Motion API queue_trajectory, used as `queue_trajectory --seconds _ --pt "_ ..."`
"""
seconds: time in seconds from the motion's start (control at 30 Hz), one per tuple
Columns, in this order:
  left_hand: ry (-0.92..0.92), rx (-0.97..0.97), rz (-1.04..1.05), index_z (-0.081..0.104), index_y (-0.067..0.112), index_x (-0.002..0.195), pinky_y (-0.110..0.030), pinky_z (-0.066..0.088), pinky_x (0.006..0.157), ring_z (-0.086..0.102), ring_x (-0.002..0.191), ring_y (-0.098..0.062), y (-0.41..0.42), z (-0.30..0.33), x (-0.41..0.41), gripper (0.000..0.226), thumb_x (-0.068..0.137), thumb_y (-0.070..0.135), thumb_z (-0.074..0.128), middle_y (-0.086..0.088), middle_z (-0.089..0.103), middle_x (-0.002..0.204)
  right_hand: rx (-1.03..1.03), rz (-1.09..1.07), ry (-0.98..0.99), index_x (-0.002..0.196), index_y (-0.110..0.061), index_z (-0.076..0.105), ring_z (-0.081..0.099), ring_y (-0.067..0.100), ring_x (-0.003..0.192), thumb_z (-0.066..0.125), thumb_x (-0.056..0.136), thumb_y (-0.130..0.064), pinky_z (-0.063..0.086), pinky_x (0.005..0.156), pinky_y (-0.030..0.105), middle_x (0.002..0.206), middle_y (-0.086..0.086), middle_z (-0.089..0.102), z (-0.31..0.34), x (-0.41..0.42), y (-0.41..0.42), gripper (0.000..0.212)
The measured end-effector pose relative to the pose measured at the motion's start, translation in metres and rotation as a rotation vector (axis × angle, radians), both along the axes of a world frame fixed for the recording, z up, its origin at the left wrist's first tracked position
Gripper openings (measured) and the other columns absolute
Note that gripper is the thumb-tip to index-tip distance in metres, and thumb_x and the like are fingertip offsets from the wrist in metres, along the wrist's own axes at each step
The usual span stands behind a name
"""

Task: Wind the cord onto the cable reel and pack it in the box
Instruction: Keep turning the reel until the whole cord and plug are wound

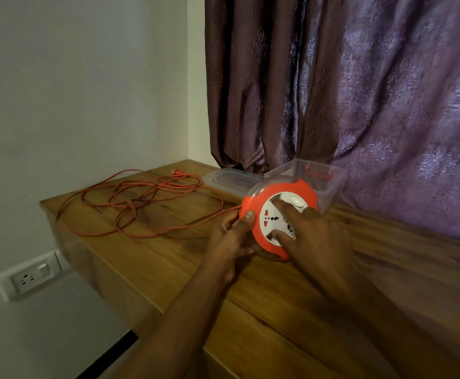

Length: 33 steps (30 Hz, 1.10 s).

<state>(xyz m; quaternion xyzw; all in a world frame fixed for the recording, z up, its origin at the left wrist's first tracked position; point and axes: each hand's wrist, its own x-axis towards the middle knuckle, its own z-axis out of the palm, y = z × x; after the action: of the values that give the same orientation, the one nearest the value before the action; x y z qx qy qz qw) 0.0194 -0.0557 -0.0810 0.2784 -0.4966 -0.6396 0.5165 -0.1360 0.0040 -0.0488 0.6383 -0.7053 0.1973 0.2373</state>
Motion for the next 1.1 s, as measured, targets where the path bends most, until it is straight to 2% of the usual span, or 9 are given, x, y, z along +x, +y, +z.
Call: queue_trajectory --seconds 0.17,0.27,0.37,0.43,0.5,0.67,0.87,1.0,1.1 --pt "0.002 -0.018 0.01 0.072 0.029 0.102 -0.028 0.06 0.057 0.078 0.085 -0.013 0.001 0.0 -0.001 0.018 0.087 0.037 0.068 0.006 0.081 0.096 -0.087 -0.01 -0.236 0.136 -0.041 0.039 0.067 0.028 0.087 0.047 0.078 -0.072 0.053 0.07 0.036 0.1 0.002 0.072 -0.004 0.002 -0.005 0.066" --pt "0.007 -0.016 0.013 0.071 0.028 0.106 -0.029 0.061 0.06 0.078 0.088 -0.015 0.002 0.001 0.0 0.034 0.077 0.045 0.07 0.004 0.081 0.098 -0.101 0.005 -0.608 0.131 -0.03 0.048 0.067 0.026 0.095 0.055 0.081 -0.064 0.053 0.078 0.038 0.104 0.004 0.072 -0.009 0.002 -0.01 0.061" --pt "0.024 -0.003 0.024 0.071 0.027 0.106 -0.03 0.061 0.06 0.078 0.087 -0.015 0.001 0.0 -0.001 0.031 0.078 0.042 0.07 0.004 0.081 0.097 -0.074 0.155 -1.081 0.131 -0.02 0.05 0.071 0.006 0.08 0.065 0.083 -0.047 0.052 0.075 0.032 0.074 -0.002 0.075 -0.009 0.009 -0.011 0.057" --pt "0.02 0.009 0.033 0.071 0.028 0.104 -0.031 0.061 0.06 0.078 0.086 -0.015 0.0 0.0 -0.001 0.026 0.081 0.041 0.07 0.004 0.081 0.096 -0.054 0.2 -1.178 0.13 -0.019 0.049 0.071 0.003 0.073 0.067 0.084 -0.04 0.053 0.074 0.031 0.066 -0.004 0.074 -0.006 0.009 -0.011 0.054" --pt "0.023 0.023 0.052 0.071 0.029 0.101 -0.034 0.062 0.06 0.078 0.086 -0.016 -0.002 -0.001 0.0 0.024 0.081 0.042 0.07 0.003 0.081 0.095 -0.092 0.18 -1.007 0.126 -0.023 0.048 0.07 0.012 0.075 0.068 0.084 -0.037 0.052 0.067 0.03 0.073 -0.002 0.073 -0.001 0.008 -0.008 0.048" --pt "0.061 0.019 0.099 0.073 0.025 0.107 -0.034 0.062 0.059 0.078 0.089 -0.022 -0.005 -0.001 0.002 0.025 0.088 0.041 0.068 -0.006 0.08 0.101 -0.116 0.147 -0.136 0.14 -0.038 0.025 0.064 0.026 0.086 0.06 0.087 -0.033 0.05 0.056 0.035 0.122 0.001 0.05 0.002 0.008 0.004 0.064" --pt "0.042 0.01 0.069 0.073 0.028 0.104 -0.03 0.06 0.057 0.078 0.086 -0.019 -0.004 0.0 0.0 0.036 0.076 0.049 0.069 -0.004 0.08 0.1 0.13 0.156 0.001 0.143 -0.052 0.007 0.062 0.032 0.106 0.048 0.096 -0.027 0.058 0.076 0.043 0.155 0.012 0.02 -0.004 0.004 -0.001 0.067" --pt "0.018 0.009 0.047 0.073 0.032 0.098 -0.028 0.059 0.055 0.078 0.083 -0.015 -0.005 -0.002 -0.001 0.031 0.072 0.05 0.07 0.002 0.081 0.095 0.05 0.09 0.078 0.144 -0.05 0.018 0.067 0.027 0.089 0.054 0.093 -0.036 0.053 0.062 0.034 0.142 0.009 0.041 -0.003 0.001 0.002 0.063" --pt "0.017 -0.001 0.041 0.072 0.03 0.104 -0.031 0.061 0.059 0.078 0.09 -0.019 -0.005 -0.003 -0.001 0.036 0.074 0.049 0.07 0.001 0.08 0.1 0.024 0.069 -0.05 0.14 -0.051 0.019 0.065 0.029 0.086 0.05 0.09 -0.052 0.055 0.065 0.037 0.123 0.005 0.05 -0.005 0.002 0.001 0.059"
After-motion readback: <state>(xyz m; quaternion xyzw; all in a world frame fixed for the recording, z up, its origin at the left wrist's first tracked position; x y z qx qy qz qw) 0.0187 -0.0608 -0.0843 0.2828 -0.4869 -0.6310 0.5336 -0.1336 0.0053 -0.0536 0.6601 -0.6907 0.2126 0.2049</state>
